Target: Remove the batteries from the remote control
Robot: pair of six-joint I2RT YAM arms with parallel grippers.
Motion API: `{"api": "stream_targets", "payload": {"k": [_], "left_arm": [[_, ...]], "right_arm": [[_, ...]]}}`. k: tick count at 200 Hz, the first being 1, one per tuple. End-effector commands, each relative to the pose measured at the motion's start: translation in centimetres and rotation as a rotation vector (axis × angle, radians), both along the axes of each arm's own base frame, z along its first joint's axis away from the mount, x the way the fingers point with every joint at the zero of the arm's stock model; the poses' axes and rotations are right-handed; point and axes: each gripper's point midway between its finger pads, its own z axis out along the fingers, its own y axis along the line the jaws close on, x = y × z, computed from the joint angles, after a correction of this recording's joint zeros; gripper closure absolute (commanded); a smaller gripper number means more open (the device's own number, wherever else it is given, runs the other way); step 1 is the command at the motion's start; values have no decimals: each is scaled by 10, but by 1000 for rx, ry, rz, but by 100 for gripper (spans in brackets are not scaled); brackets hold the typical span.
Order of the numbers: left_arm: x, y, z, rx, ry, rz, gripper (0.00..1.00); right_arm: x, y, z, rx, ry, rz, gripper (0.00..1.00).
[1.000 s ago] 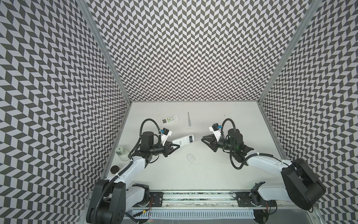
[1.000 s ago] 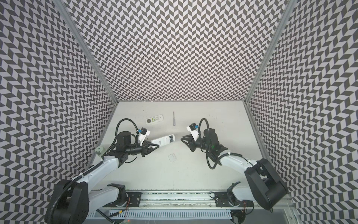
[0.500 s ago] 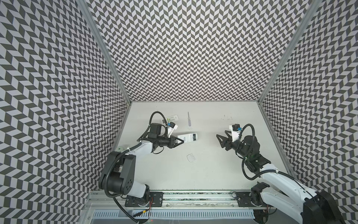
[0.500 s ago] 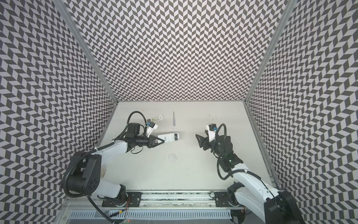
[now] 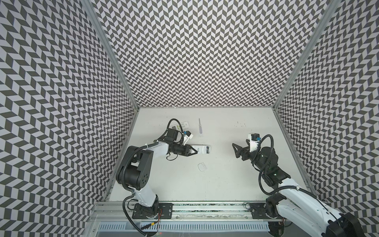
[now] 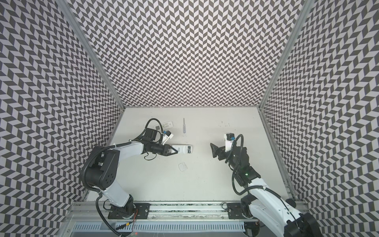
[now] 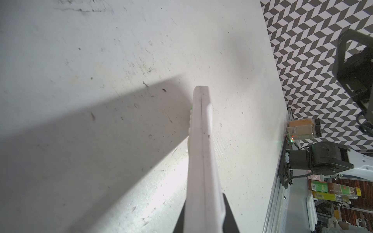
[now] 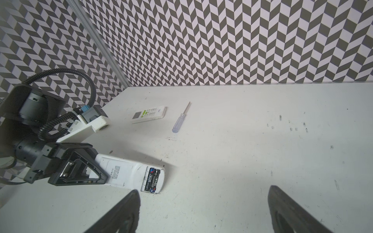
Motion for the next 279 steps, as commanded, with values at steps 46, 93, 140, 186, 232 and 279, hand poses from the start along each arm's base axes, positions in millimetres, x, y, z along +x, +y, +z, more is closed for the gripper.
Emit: {"api": "stream_targets", "payload": {"k": [46, 93, 140, 186, 232, 279], "left_arm": [[-3, 3, -28, 103, 138, 22, 62], [11, 13, -22, 134, 73, 63, 36], [31, 36, -10, 249, -102, 115, 21], [39, 51, 13, 314, -263, 144, 13], [42, 70, 36, 281, -349, 212, 6], [47, 97, 61, 260, -445, 303, 2]], "right_arm": [[-6, 44, -15, 50, 66, 245, 3], [1, 68, -34, 45, 194, 351, 8], [15, 85, -51, 61, 288, 389, 10], [47, 100, -50, 73, 329, 331, 14], [81, 129, -58, 72, 416, 302, 26], [110, 152, -67, 34, 458, 202, 26]]}}
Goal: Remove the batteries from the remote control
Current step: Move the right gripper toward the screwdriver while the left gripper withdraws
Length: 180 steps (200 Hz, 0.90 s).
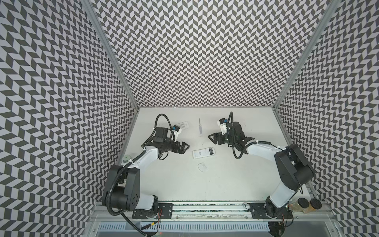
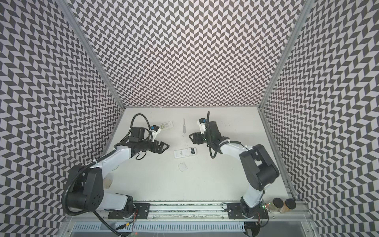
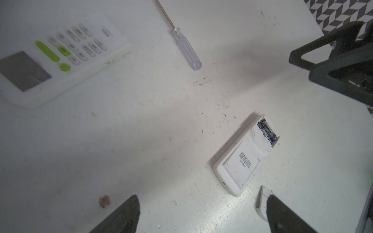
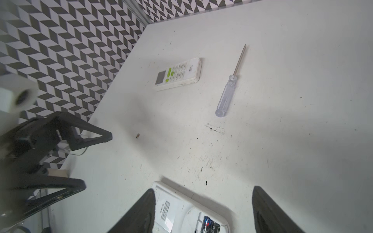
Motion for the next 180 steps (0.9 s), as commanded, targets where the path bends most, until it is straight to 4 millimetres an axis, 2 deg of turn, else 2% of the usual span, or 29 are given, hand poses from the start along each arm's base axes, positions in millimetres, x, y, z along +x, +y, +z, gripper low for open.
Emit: {"api": "stream_targets", "payload": {"k": [1, 30, 68, 94, 118, 162, 180], "left_arm": [[10, 13, 21, -7, -101, 35, 2], [17, 31, 35, -3, -145, 99, 2], [25, 48, 32, 82, -174, 152, 0], [25, 48, 32, 83, -183, 145, 0], [28, 51, 35, 105, -186, 156, 0], [30, 54, 36, 118, -187, 165, 0], [30, 55, 33, 120, -181, 167, 0]], "right_arm": [[14, 5, -4, -37, 19, -84, 26], [30, 16, -14, -77, 24, -133, 26], [50, 23, -30, -147, 30, -204, 27], [64, 22, -37, -187, 7, -251, 30], [76, 31, -47, -234, -6, -245, 30], [95, 44, -69, -309, -14, -241, 32], [103, 46, -84, -331, -2, -249, 34]]}}
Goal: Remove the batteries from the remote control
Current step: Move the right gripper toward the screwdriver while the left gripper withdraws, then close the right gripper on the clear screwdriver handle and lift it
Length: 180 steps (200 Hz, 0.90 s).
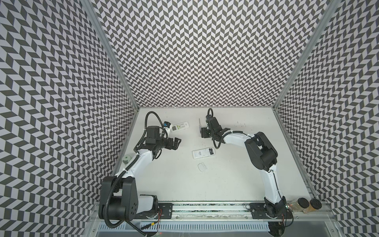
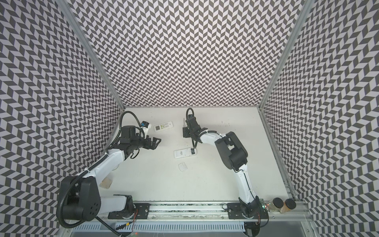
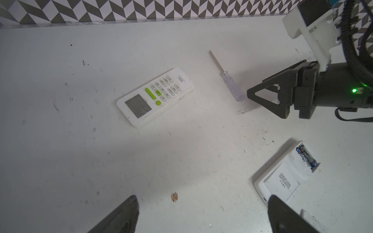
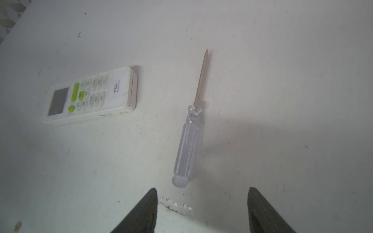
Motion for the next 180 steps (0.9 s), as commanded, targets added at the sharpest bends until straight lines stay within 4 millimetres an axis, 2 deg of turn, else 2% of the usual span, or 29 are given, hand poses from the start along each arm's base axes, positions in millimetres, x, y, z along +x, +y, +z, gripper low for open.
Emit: {"api": "stream_targets", "payload": {"k": [1, 21, 49, 65, 91, 109, 150, 180], "left_arm": [[5, 5, 7, 17, -25, 12, 0], [7, 4, 10, 6, -23, 13, 0], [7, 4, 7, 16, -19, 19, 1], [6, 1, 8, 6, -17, 6, 1], [9, 5, 6, 19, -14, 21, 2], [9, 3, 6, 13, -8, 17, 2], [12, 7, 3, 24, -4, 30, 2], [14, 8, 10, 34, -11, 24, 3]], "right_arm": [[11, 3, -14, -52, -7, -16, 34], [16, 10, -30, -72, 24, -4, 37], [23, 9, -43, -98, 17, -14, 39], [25, 10, -53, -123, 34, -1, 45], [21, 9, -69, -157, 46, 21, 56], [14, 5, -81, -183, 73, 28, 58], [12, 3, -76, -204, 49, 42, 74], [10, 2, -68, -195, 17, 74, 85]]}}
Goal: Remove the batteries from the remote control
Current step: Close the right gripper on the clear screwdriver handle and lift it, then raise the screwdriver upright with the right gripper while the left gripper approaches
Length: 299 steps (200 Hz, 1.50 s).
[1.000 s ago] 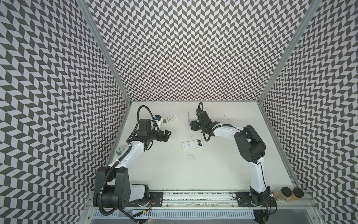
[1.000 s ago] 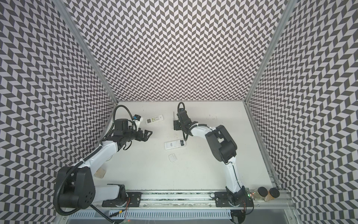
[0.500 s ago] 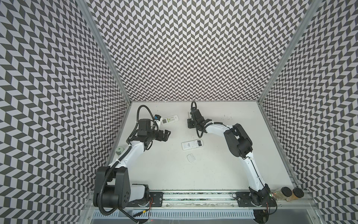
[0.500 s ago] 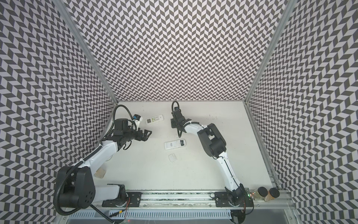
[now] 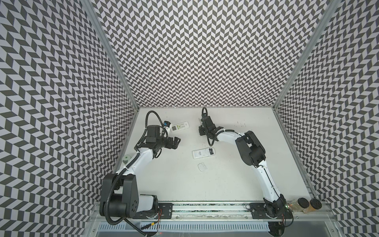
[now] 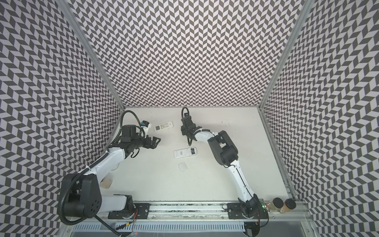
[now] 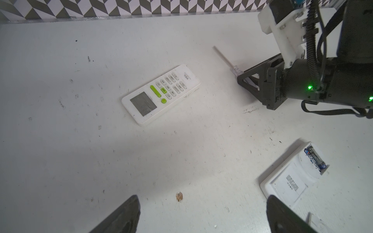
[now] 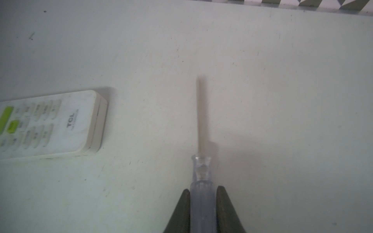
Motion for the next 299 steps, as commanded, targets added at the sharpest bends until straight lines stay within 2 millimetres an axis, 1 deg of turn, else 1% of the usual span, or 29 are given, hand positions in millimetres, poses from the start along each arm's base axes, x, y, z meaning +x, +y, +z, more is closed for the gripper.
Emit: {"api": "stream_targets", "payload": {"k": [1, 19, 31, 61, 68, 76, 82, 105, 117, 130, 143, 151, 159, 166, 183, 201, 216, 238, 267, 281, 288, 299], "left_arm": [[9, 5, 14, 22, -32, 8, 2], [11, 7, 15, 49, -41, 13, 2], [10, 4, 21, 57, -51, -6, 2], [14, 1, 33, 91, -89, -34, 2], [14, -1, 35, 100, -96, -48, 6], [12, -7, 40, 100, -100, -81, 9], [11, -10, 46, 93, -103, -102, 10], [12, -18, 64, 75, -129, -144, 10], [12, -27, 74, 91, -158, -189, 10], [10, -39, 88, 110, -192, -262, 10], [7, -49, 104, 108, -220, -337, 11], [5, -55, 115, 103, -239, -380, 12], [2, -61, 125, 103, -261, -430, 12], [-2, -68, 133, 109, -278, -478, 12], [-12, -83, 152, 132, -315, -584, 12], [-24, -93, 166, 107, -334, -678, 12], [-36, -103, 172, 108, -356, -759, 13], [-58, -115, 175, 141, -370, -896, 13], [-69, -121, 182, 150, -399, -962, 14], [-76, -122, 185, 162, -399, -995, 14], [-78, -122, 185, 159, -390, -1002, 14], [-83, -121, 183, 157, -380, -1017, 14]], "right_arm": [[-32, -13, -46, -84, 122, 46, 85], [-30, -17, -43, -78, 128, 43, 88], [-30, -16, -33, -71, 111, 58, 88], [-29, -12, 14, -27, 20, 92, 90], [-31, -10, 23, -11, 9, 113, 90], [-34, -5, 39, 18, -14, 146, 91], [-38, -3, 51, 38, -33, 170, 92], [-56, -6, 97, 120, -145, 260, 94], [-67, -10, 117, 158, -188, 302, 95], [-77, -15, 133, 172, -193, 354, 95], [-91, -15, 142, 158, -177, 456, 95], [-99, -18, 152, 147, -193, 505, 95], [-106, -23, 164, 145, -235, 534, 95], [-114, -27, 181, 160, -296, 554, 96], [-141, -35, 212, 188, -405, 655, 96], [-163, -44, 234, 193, -500, 708, 96], [-178, -50, 245, 204, -558, 732, 96], [-201, -50, 251, 221, -587, 813, 96], [-229, -53, 259, 268, -668, 883, 96], [-245, -50, 260, 273, -696, 966, 97], [-251, -51, 262, 282, -716, 984, 97], [-258, -52, 266, 304, -743, 1001, 99]]}}
